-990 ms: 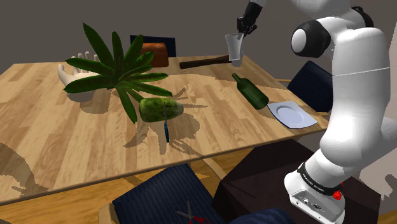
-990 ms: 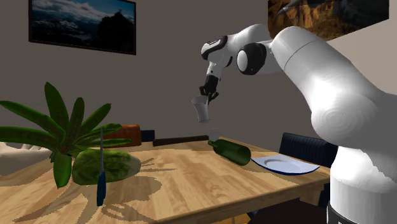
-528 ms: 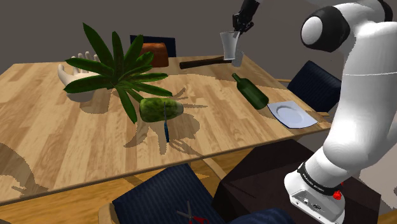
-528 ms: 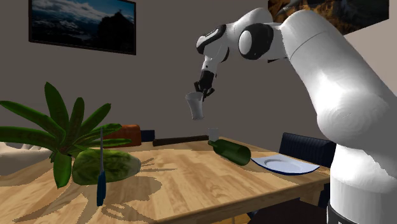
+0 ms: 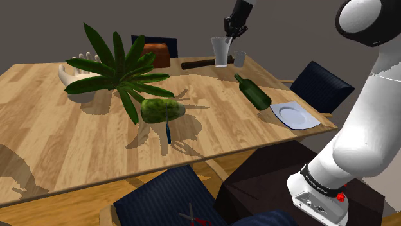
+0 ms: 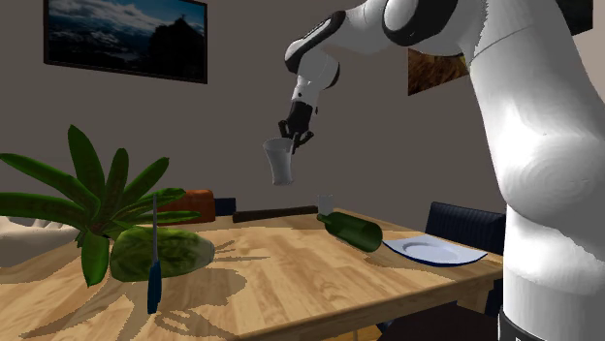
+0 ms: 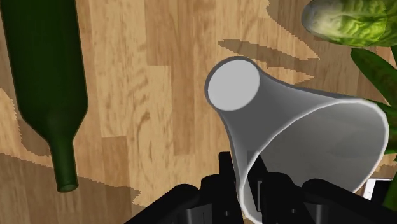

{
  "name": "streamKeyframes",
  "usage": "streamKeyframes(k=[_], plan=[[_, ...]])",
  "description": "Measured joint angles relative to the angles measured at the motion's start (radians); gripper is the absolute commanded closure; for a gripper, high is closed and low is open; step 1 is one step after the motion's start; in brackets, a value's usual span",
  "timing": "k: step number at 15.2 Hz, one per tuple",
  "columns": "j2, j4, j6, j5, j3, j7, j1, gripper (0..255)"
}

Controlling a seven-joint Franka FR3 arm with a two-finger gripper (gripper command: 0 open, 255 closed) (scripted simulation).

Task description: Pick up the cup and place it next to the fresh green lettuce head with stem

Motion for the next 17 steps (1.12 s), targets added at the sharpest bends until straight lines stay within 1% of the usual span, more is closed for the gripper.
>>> streamKeyframes(k=[5, 10, 17], plan=[[-0.101, -0.136, 0.076, -0.030, 0.043, 0.102, 0.083, 255], [-0.183, -0.252, 0.148, -0.053, 0.094, 0.206, 0.153, 255], [-0.234, -0.319, 0.219, -0.071, 0.176, 0.366, 0.242, 255]])
